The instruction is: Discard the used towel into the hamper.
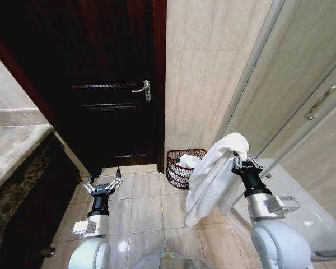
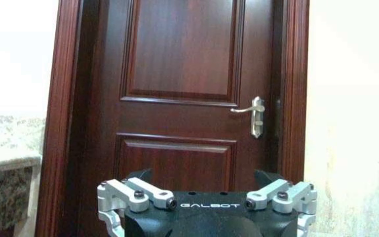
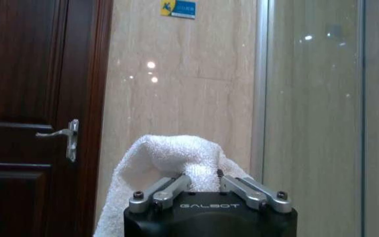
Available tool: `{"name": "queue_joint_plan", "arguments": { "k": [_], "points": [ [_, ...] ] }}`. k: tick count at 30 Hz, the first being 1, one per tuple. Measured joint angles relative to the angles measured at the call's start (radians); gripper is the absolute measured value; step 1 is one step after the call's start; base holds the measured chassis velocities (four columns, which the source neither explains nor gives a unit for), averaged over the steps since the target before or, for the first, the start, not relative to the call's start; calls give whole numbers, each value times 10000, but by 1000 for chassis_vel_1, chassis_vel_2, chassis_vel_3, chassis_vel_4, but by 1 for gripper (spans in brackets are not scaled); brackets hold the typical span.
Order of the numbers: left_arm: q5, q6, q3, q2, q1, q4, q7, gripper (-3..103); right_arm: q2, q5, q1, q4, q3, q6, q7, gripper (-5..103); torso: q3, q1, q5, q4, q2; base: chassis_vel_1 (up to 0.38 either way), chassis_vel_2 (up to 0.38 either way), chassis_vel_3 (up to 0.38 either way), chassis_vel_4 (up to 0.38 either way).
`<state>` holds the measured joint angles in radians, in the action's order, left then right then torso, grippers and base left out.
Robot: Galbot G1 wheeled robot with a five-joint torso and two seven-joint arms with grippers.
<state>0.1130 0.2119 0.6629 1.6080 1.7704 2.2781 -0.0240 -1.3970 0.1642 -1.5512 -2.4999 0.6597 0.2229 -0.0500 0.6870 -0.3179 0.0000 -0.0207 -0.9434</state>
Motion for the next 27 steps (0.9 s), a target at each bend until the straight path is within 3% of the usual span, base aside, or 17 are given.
{"name": "queue_joint_plan", "arguments": {
  "k": [27],
  "points": [
    [162, -198, 86, 3, -230, 81, -113, 100, 123, -111, 95, 0, 64, 51, -26, 7, 725, -571, 0, 0, -1294, 0, 0, 0, 0]
  ]
}}
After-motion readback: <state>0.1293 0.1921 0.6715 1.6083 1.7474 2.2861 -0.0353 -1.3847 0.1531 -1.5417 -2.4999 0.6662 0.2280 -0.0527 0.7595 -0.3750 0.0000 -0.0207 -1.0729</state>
